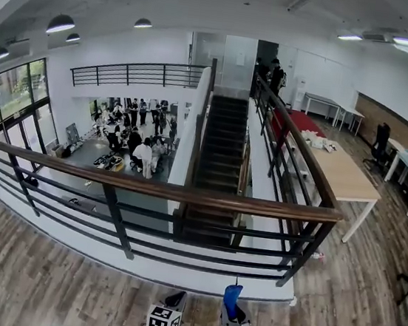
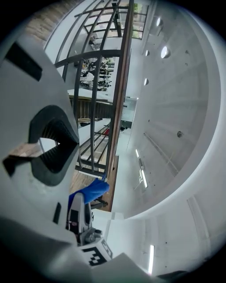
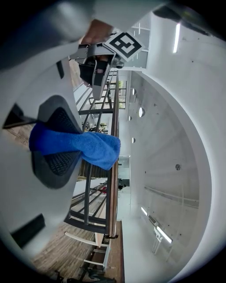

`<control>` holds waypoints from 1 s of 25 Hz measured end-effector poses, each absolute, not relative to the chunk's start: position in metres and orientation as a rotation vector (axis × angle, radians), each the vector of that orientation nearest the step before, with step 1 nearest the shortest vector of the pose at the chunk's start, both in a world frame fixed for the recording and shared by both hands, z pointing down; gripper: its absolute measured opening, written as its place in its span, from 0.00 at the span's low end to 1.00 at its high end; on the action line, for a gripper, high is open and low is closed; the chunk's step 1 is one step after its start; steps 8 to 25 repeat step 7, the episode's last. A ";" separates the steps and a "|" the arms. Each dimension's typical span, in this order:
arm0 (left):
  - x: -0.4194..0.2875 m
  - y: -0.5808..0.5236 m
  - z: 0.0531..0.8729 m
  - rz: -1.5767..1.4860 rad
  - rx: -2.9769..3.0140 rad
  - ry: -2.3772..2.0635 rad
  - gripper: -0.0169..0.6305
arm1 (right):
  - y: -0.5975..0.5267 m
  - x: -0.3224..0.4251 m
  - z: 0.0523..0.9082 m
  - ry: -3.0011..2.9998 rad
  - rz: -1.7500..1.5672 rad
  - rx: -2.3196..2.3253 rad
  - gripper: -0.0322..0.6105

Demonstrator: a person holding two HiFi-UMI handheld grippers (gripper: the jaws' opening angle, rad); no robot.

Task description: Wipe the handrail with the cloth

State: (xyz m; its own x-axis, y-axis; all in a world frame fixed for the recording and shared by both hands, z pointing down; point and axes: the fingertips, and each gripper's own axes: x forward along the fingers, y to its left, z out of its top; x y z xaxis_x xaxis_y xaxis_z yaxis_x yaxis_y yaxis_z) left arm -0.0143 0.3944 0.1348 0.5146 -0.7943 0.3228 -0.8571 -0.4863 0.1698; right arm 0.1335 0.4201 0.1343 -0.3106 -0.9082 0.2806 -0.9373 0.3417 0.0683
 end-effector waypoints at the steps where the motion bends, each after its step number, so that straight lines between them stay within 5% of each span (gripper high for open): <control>1: -0.014 0.394 0.135 0.291 2.451 -1.382 0.03 | 0.420 0.134 0.135 -2.339 0.156 1.655 0.22; 25: -0.002 0.398 0.136 0.295 2.460 -1.382 0.03 | 0.422 0.151 0.138 -2.298 0.143 1.687 0.22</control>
